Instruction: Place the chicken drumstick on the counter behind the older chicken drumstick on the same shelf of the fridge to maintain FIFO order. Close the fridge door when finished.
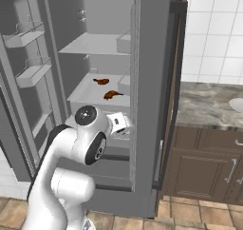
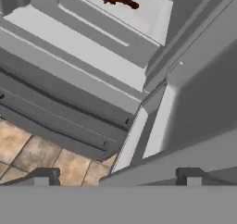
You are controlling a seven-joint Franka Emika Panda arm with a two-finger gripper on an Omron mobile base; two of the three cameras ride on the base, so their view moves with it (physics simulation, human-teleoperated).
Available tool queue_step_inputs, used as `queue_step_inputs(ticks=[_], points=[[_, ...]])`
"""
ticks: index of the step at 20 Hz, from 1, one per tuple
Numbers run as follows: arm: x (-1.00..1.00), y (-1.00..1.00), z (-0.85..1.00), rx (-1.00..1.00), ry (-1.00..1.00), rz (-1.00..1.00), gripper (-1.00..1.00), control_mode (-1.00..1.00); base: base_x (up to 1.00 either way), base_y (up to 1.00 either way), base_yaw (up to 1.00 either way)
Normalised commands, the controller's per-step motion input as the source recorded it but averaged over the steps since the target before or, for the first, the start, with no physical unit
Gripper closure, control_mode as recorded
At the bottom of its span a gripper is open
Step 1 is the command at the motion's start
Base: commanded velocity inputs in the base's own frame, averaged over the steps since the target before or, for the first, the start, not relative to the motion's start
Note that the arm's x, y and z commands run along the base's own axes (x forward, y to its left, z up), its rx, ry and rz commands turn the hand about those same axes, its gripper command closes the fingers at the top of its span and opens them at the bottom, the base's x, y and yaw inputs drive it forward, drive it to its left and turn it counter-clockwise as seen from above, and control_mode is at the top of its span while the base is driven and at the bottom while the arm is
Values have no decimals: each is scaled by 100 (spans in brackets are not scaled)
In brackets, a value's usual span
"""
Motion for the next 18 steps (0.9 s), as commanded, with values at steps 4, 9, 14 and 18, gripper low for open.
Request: queue_step_inputs(ticks=[4,9,14,18], points=[[-53,-100,0,32,-14,-20,-100,-100,0,0,0],[-60,-100,-1,33,-22,-19,-100,-100,0,0,0],[-22,-100,-7,48,-7,-13,-100,-100,0,0,0],[28,-100,0,64,-1,-1,-100,-100,0,0,0]])
